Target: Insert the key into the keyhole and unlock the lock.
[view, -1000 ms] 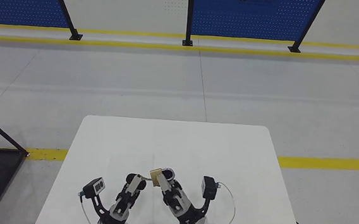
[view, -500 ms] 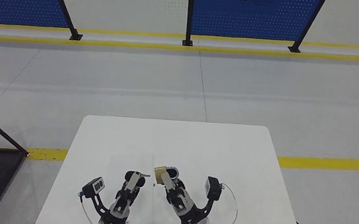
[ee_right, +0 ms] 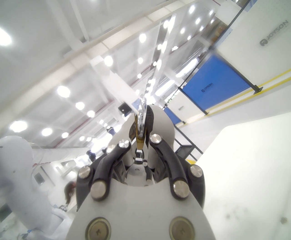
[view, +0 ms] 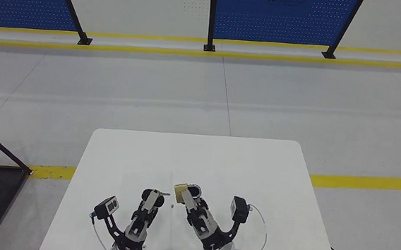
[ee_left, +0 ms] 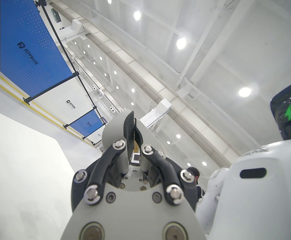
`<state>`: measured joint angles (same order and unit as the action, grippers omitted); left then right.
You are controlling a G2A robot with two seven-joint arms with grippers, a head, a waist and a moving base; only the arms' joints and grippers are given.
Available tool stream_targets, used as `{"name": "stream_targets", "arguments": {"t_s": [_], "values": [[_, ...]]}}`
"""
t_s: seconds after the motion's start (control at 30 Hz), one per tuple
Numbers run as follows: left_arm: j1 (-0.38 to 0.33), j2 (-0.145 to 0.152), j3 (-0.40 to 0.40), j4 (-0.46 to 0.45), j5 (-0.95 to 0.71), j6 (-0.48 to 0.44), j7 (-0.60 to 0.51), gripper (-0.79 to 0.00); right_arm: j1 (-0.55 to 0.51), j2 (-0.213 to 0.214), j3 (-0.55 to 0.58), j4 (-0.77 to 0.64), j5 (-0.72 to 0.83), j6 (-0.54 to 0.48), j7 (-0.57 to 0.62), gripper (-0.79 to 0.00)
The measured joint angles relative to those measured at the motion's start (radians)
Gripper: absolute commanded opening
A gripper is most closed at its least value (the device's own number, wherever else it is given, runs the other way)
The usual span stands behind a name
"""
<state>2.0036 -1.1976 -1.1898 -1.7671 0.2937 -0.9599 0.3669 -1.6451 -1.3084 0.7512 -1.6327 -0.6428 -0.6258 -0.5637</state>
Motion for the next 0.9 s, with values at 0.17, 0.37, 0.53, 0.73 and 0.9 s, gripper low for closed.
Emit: {"name": "stream_targets", "arguments": {"t_s": [0.17, 0.37, 0.53, 0.73, 0.9], "values": [[-0.003, -0.012, 0.019, 0.005, 0.03, -0.01, 0.041, -0.785, 0.001, -0.005, 0.001, 0.0, 0.006, 0.023, -0.002, -0.785], [-0.008, -0.024, 0.033, 0.012, 0.065, -0.002, 0.078, -0.785, 0.013, -0.011, -0.008, 0.01, 0.016, 0.03, 0.004, -0.785], [-0.014, -0.031, 0.039, 0.018, 0.073, 0.006, 0.093, -0.785, 0.019, -0.013, -0.012, 0.015, 0.019, 0.027, 0.004, -0.785], [-0.017, -0.038, 0.041, 0.019, 0.073, 0.01, 0.105, -0.785, 0.02, -0.014, -0.013, 0.015, 0.017, 0.023, 0.007, -0.785], [-0.022, -0.044, 0.043, 0.022, 0.069, 0.012, 0.114, -0.785, 0.017, -0.013, -0.011, 0.012, 0.017, 0.018, 0.004, -0.785]]}}
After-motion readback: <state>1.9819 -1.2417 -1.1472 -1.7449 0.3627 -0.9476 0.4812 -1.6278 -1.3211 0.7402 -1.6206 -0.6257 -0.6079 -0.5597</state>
